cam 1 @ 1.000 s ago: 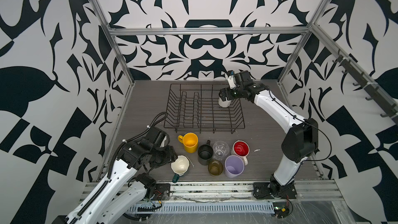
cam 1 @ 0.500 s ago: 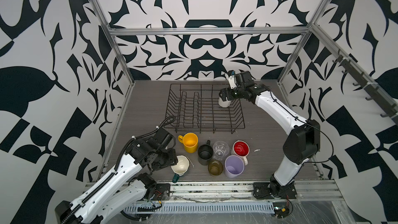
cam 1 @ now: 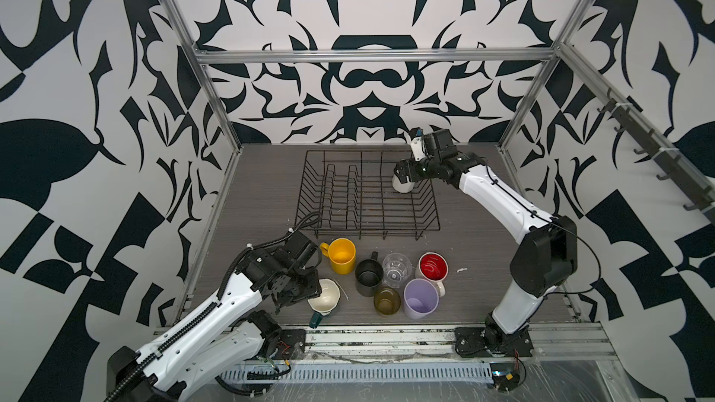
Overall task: Load the cups into the dish rack
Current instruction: 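Grasp the dark green mug's rim with the left gripper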
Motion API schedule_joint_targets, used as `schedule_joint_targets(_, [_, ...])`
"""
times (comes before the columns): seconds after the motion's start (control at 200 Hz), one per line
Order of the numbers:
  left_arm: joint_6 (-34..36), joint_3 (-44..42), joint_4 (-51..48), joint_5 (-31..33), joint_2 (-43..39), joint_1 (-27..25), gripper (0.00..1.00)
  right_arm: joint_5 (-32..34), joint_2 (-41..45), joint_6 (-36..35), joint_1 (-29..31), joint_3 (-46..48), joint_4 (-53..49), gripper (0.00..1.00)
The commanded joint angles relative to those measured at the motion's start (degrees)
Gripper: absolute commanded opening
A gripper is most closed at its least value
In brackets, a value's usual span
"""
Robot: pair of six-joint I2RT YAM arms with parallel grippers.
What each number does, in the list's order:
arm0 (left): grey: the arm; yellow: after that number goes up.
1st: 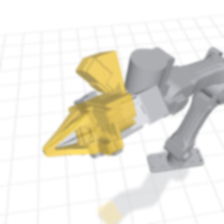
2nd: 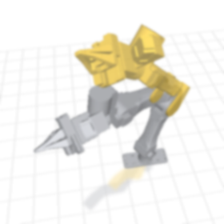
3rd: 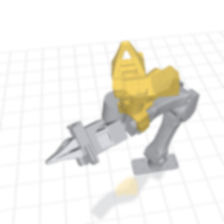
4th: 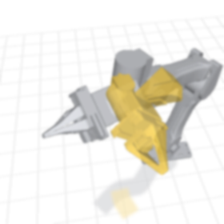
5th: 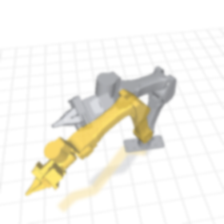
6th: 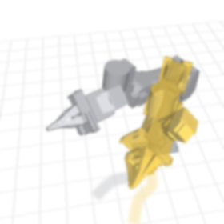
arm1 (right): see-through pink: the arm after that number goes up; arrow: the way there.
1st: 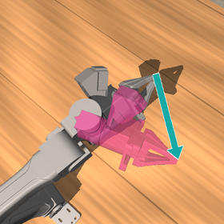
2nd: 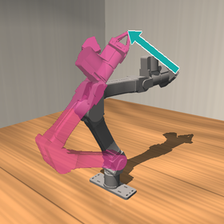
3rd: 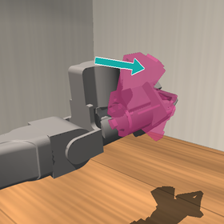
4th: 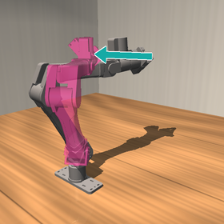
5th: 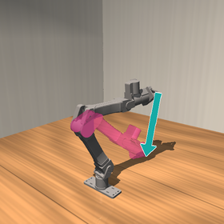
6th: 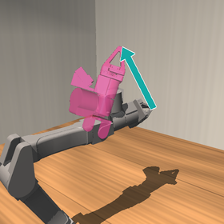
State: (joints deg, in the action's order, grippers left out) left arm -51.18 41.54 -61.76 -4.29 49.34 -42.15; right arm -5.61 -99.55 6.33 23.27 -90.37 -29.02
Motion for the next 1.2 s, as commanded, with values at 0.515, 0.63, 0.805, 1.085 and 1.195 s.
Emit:
schedule_joint_targets(0.515, [-3.9,-1.04,1.2,2.72,3.07,-4.61,0.25,-0.76,1.35,0.63,-0.15,0.28,1.95,0.94])
schedule_joint_targets(0.63, [-3.38,-0.61,1.15,2.81,3.39,-4.61,0.16,-0.75,1.53,0.66,-0.15,0.45,1.95,0.94])
schedule_joint_targets(0.805, [-2.48,0.66,-0.78,3.47,3.38,-4.61,0.05,-0.85,1.52,0.66,-0.15,0.72,2.19,0.94])
schedule_joint_targets(1.085, [-0.2,7.32,-7.4,5.08,1.21,-4.61,0.0,-1.84,1.11,1.1,-0.15,0.37,2.47,0.94])
schedule_joint_targets(1.195, [1.53,11.94,-9.92,5.5,-0.82,-4.58,0.0,-2.75,1.26,1.27,-0.15,0.11,2.55,0.94])
